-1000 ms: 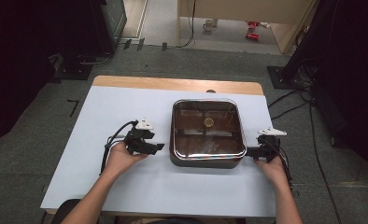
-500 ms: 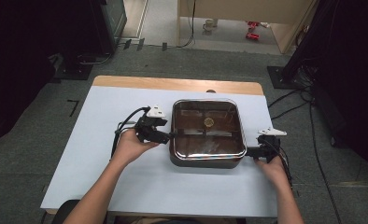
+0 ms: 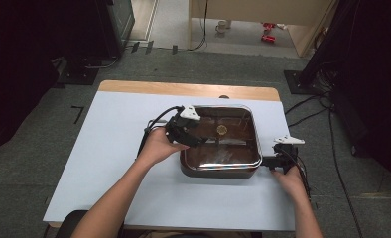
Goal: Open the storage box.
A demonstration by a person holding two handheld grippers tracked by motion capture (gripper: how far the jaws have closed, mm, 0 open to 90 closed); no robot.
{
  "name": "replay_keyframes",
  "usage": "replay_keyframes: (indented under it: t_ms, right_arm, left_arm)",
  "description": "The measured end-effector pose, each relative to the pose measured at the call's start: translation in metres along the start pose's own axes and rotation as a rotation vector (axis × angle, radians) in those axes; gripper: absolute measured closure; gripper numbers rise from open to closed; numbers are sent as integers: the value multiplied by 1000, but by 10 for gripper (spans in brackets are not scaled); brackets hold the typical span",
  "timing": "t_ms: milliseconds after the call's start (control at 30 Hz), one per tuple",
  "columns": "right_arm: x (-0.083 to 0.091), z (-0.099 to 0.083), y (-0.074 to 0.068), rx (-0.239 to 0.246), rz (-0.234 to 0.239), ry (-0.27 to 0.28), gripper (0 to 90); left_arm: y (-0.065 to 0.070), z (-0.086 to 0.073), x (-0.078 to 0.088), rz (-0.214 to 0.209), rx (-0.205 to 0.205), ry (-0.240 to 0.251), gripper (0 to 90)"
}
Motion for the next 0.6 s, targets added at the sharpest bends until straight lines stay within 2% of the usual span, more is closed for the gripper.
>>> replay_keyframes:
  t_ms: [33, 133, 200, 233, 467, 500, 600]
  right_arm:
    - [0, 0, 0, 0, 0, 0, 0]
    - [0, 0, 0, 0, 0, 0, 0]
    - [0, 0, 0, 1, 0, 0, 0]
    - [0, 0, 0, 1, 0, 0, 0]
    - [0, 0, 0, 0, -1, 1, 0]
    - [0, 0, 0, 1, -1, 1, 0]
    - [0, 0, 0, 0, -1, 1, 0]
  left_arm:
    - [1, 4, -7, -9, -5, -11, 368]
    - [2, 7, -14, -19, -7, -14, 372]
    - [3, 11, -19, -43, 9, -10, 378]
    - [4, 15, -25, -42, -5, -2, 390]
    - [7, 24, -43, -39, -33, 1, 394]
    - [6, 25, -50, -37, -30, -4, 392]
    - [5, 23, -57, -47, -24, -10, 394]
Point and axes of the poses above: each handheld gripper's, and its own axes: x roughly backward along the jaws, z roughly out of its top, y roughly to its right, the point moved 4 cm from there along -x, roughly forward along the jaws, and after that the axes turned 5 degrees about x, right-handed, at the moved point
